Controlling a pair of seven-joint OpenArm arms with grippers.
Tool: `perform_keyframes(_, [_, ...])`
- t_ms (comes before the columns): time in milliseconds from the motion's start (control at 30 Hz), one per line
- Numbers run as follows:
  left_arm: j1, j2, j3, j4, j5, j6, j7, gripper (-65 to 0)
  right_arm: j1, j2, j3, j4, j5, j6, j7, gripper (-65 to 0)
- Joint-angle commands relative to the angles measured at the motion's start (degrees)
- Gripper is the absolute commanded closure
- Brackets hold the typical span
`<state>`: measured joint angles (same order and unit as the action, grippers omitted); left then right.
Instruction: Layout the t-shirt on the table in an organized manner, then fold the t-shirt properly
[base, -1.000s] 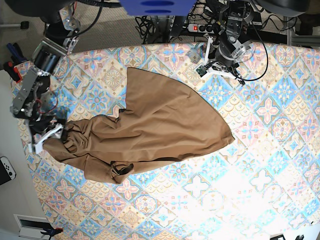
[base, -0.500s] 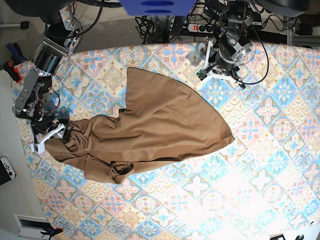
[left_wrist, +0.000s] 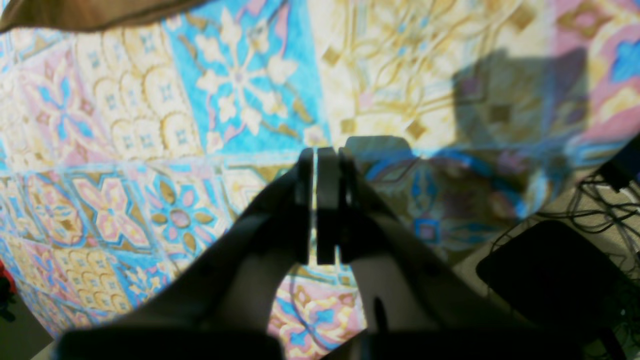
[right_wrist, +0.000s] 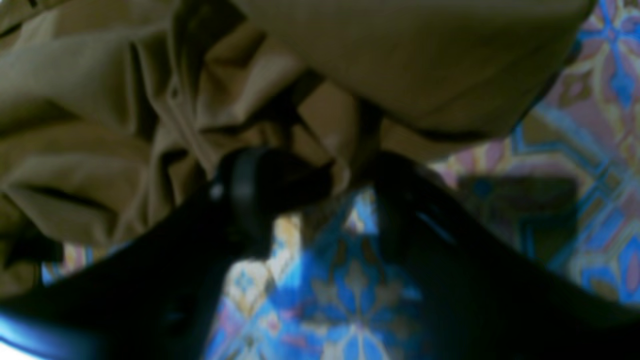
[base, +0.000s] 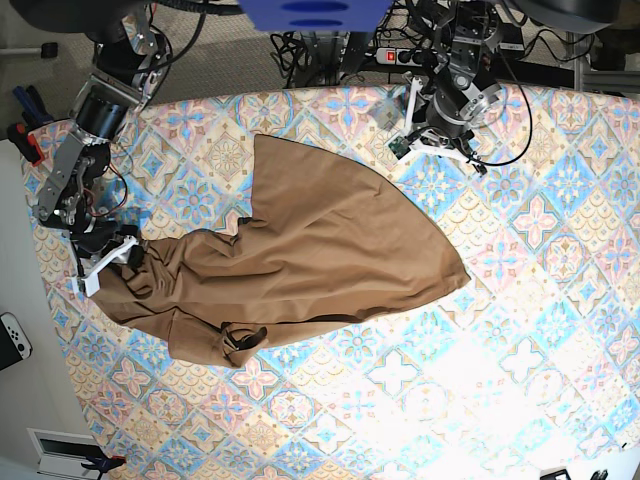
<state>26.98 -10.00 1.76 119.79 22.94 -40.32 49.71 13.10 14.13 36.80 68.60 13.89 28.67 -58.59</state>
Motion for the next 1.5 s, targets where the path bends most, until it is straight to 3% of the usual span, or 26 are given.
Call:
perform_keyframes(0, [-0.13, -0.07, -0.05, 0.87, 0.14, 0.32, -0.35, 0.0, 1.27, 0.95, 0.08, 0.81, 0.92, 0.21, 0.96, -17.7])
perform_keyframes(167, [-0.21, 0.02, -0.05, 0.87, 0.14, 0.32, -0.35, 0.0, 1.27, 0.95, 0.08, 1.07, 0.66, 0.21, 0.79, 0.0])
perform_keyframes(500, [-2.41, 1.25, -0.05, 0.87, 0.14, 0.32, -0.35, 0.0, 1.09, 0.95, 0.17, 10.57, 0.66, 0.04, -4.84, 0.0])
perform_keyframes(767, [-3.47, 2.04, 0.04, 0.87, 0.14, 0.32, -0.35, 0.0, -4.36, 0.95, 0.43, 22.17, 0.84, 0.04, -9.06, 0.0])
perform_keyframes(1000, [-5.31, 2.04, 5.41, 0.87, 0.14, 0.32, -0.35, 0.0, -8.93, 0.86, 2.28, 27.8, 0.92, -0.14, -9.06, 0.0])
perform_keyframes(1133, [-7.42, 2.13, 8.75, 0.78, 0.14, 0.32, -0.35, 0.0, -11.13, -2.57, 7.38, 30.79, 0.57, -0.14, -11.35, 0.0])
perform_keyframes(1367, [-11.03, 10.04, 9.27, 0.78, 0.14, 0.32, -0.35, 0.0, -16.58, -4.06, 10.02, 38.0, 0.48, -0.14, -12.31, 0.0])
perform_keyframes(1467, [-11.11, 11.45, 9.54, 0.78, 0.14, 0.32, -0.35, 0.0, -19.92, -7.14, 12.3, 38.79, 0.48, -0.23, -12.31, 0.0])
